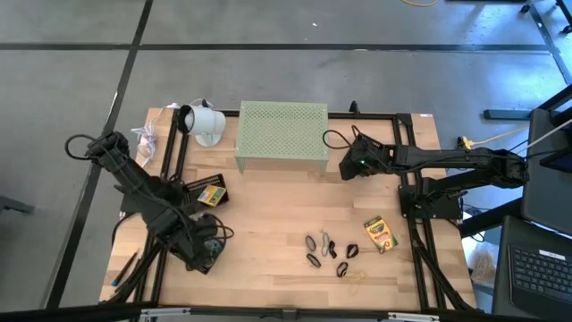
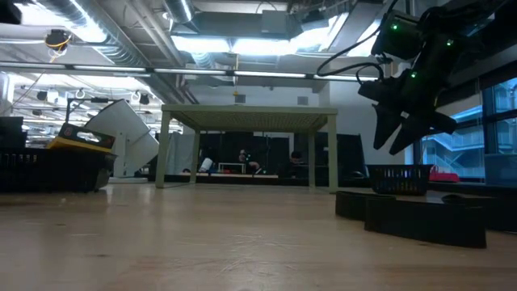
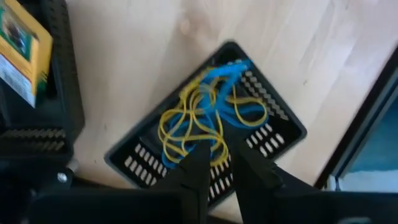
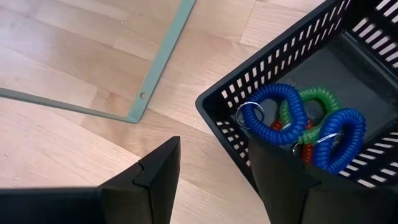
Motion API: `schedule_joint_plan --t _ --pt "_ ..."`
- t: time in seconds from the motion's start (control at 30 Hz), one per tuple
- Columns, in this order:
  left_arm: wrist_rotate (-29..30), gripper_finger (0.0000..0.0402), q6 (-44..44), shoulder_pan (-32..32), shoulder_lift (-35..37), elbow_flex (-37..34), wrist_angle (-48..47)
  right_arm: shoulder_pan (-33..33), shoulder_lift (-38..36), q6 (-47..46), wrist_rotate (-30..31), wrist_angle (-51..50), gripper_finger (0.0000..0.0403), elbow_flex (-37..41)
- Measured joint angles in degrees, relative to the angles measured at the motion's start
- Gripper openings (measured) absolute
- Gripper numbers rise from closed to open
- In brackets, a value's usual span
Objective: Pick & Place Office Desk Supplies
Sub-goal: Put the blue rubber band into the bottom left black bin, then put the black rubber band into the bottom left black bin
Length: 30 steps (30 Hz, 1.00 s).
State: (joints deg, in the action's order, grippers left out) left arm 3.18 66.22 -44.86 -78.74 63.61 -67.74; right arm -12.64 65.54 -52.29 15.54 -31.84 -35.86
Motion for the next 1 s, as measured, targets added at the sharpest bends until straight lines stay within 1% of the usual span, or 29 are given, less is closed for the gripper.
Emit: schedule_joint_plan --t 0.1,0.23,0.3,0.4,0.53,0.77,0.83,1.0 --pt "-1.27 0.0072 1.31 -1.19 0.00 0.00 -0.85 0.00 0.00 0.00 0.01 0.08 0.0191 0.00" --pt "0.06 0.0085 1.88 -1.71 0.00 0.00 -2.27 0.00 0.00 -0.02 0.01 0.10 0.0191 0.00" --pt "3.24 0.0089 0.70 -1.66 0.00 0.00 -2.37 0.00 0.00 -0.02 -0.01 0.12 0.0191 0.00" --pt "10.26 0.0093 -1.68 -1.27 0.00 0.00 -1.67 0.00 0.00 -0.02 0.00 0.12 0.0191 0.00" --pt "18.04 0.0096 -4.49 -0.15 0.00 0.00 2.88 0.00 0.00 -0.02 -0.01 0.12 0.0191 0.00" --pt "27.97 0.0102 -18.01 3.43 -1.55 0.00 17.33 0.00 0.00 -0.04 0.00 0.12 0.0191 0.00" --pt "29.07 0.0105 -23.77 4.88 -3.33 0.02 22.23 0.00 0.00 -0.04 -0.01 0.14 0.0191 0.00" --pt "29.24 0.0113 -39.93 9.16 -9.42 0.02 31.94 0.00 0.00 -0.07 -0.01 0.14 0.0191 0.00"
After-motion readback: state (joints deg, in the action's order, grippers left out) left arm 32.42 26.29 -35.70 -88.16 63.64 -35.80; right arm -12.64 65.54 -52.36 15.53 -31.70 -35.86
